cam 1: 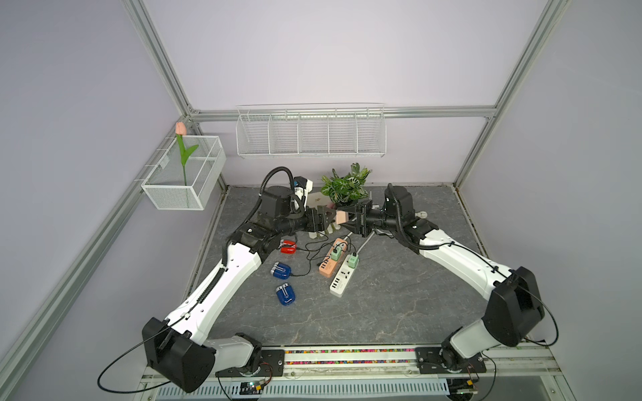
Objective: Charge the electric shaver
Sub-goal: Insert the charging cable into the plug.
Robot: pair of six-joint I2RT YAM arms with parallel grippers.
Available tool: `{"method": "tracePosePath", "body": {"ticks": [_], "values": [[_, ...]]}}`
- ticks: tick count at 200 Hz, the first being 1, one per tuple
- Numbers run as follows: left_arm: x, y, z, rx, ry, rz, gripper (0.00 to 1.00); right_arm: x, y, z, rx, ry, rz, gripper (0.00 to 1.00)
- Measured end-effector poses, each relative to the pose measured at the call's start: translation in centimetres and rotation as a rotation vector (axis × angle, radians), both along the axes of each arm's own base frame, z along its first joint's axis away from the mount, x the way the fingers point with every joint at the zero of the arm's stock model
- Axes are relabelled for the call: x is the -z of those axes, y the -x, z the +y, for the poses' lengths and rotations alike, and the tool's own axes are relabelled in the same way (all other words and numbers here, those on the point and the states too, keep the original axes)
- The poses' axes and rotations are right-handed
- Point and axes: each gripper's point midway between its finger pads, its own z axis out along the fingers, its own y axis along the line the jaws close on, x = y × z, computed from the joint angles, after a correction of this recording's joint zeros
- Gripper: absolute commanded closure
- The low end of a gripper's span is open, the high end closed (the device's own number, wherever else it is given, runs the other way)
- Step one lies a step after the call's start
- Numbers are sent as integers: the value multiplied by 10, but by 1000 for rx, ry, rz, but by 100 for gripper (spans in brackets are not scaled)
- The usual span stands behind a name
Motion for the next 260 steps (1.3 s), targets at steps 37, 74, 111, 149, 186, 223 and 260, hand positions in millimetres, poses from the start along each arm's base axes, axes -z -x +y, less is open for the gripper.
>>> {"method": "tracePosePath", "body": {"ticks": [37,74,111,149,186,223,260], "values": [[6,4,-17,87,20,-4,40,0,0,0,4,-15,18,93],[20,1,-24,108,19,21,47,-6,-2,1,8,-37,7,93],[24,-5,-29,109,31,27,60,-4,-2,2,14,-47,13,93],[25,-4,-36,134,32,10,89,1,-3,0,32,-55,51,93],[29,-4,-37,130,21,25,100,7,-4,-3,39,-47,67,41],[31,-1,-22,53,-60,100,100,13,-5,-39,74,98,-26,22],[13,15,-2,31,-164,139,100,-4,-10,-99,114,339,-205,22]]}}
